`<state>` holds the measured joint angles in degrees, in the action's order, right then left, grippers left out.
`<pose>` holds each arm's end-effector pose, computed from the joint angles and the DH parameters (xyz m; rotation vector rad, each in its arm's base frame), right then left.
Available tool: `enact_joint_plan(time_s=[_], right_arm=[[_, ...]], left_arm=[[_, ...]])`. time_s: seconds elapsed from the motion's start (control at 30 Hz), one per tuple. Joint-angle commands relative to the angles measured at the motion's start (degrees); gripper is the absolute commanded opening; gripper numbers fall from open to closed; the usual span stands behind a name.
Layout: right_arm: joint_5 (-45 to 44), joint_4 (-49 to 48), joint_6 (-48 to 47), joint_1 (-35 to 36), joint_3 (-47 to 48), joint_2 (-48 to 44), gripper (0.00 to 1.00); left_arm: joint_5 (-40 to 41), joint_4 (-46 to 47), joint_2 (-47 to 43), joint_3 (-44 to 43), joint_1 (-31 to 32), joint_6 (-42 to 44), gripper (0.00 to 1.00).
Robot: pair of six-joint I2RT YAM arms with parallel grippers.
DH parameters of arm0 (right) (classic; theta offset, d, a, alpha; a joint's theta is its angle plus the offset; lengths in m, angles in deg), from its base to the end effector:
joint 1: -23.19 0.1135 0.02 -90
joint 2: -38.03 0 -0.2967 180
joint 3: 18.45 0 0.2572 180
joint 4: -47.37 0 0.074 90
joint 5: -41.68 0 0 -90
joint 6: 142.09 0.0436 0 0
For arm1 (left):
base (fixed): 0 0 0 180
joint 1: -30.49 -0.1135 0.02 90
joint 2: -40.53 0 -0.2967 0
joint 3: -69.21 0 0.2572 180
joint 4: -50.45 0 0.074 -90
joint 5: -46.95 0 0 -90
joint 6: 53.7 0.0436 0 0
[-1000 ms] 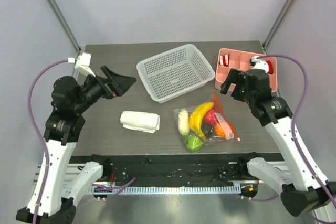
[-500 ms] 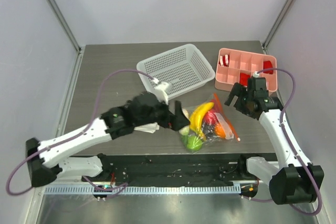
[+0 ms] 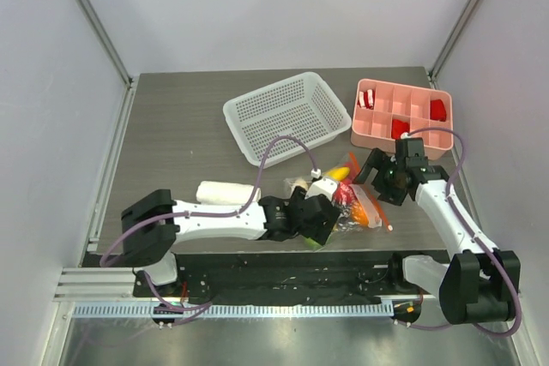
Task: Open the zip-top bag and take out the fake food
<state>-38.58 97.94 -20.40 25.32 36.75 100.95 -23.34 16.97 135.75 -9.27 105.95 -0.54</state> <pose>0.2009 0.0149 0.2436 0.6089 2.5570 0.4313 0.1063 -0.3515 0.2465 0.6607 2.3483 -0.4960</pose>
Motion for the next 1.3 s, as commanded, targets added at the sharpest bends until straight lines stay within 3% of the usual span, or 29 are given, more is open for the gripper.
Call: enact_joint_plan(time_s=[0.0, 0.23, 0.37, 0.5, 0.6, 0.77, 0.87, 0.93, 1.1, 1.27], right_arm=[[3.4, -4.4, 2.7, -0.1, -2.2, -0.5, 0.98], [11.0, -7.3, 5.5, 0.9, -9.4, -1.0, 0.95], [18.7, -9.8, 11.1, 4.2, -13.1, -5.0, 0.94], [20.9, -9.7, 15.0, 6.9, -13.1, -13.1, 0.94], [16.6, -4.8, 13.2, 6.8, -8.2, -15.1, 0.94], [-4.2, 6.5, 6.7, 5.5, 2.0, -13.4, 0.95], [-8.6, 9.1, 4.6, 2.3, 7.4, -10.6, 0.95], [-7.1, 9.3, 3.9, 0.8, 8.5, -9.7, 0.95], [-5.2, 5.3, 4.8, -1.4, 3.3, -7.4, 0.98], [5.5, -11.1, 7.6, -7.0, -4.8, -4.3, 0.98]], left_arm=[[6.7, 1.5, 1.4, -2.0, -0.5, 0.6, 0.82], [5.3, 1.6, 3.4, 0.6, -5.3, -0.1, 0.83], [7.0, -0.1, 4.1, -0.9, -6.3, 2.4, 0.83], [6.0, -2.2, 3.0, -3.5, -5.4, 4.1, 0.83], [8.6, -2.1, -0.6, -4.0, -1.8, 6.8, 0.86], [16.1, 3.0, -5.7, -3.0, 5.8, 12.6, 0.89], [17.0, 9.9, -7.2, 0.3, 8.2, 16.8, 0.88], [16.3, 12.9, -7.2, 1.2, 9.2, 19.7, 0.88], [14.4, 15.0, -7.1, 0.5, 8.7, 18.4, 0.91], [4.7, 11.6, -9.9, -2.8, 6.7, 12.7, 0.92]])
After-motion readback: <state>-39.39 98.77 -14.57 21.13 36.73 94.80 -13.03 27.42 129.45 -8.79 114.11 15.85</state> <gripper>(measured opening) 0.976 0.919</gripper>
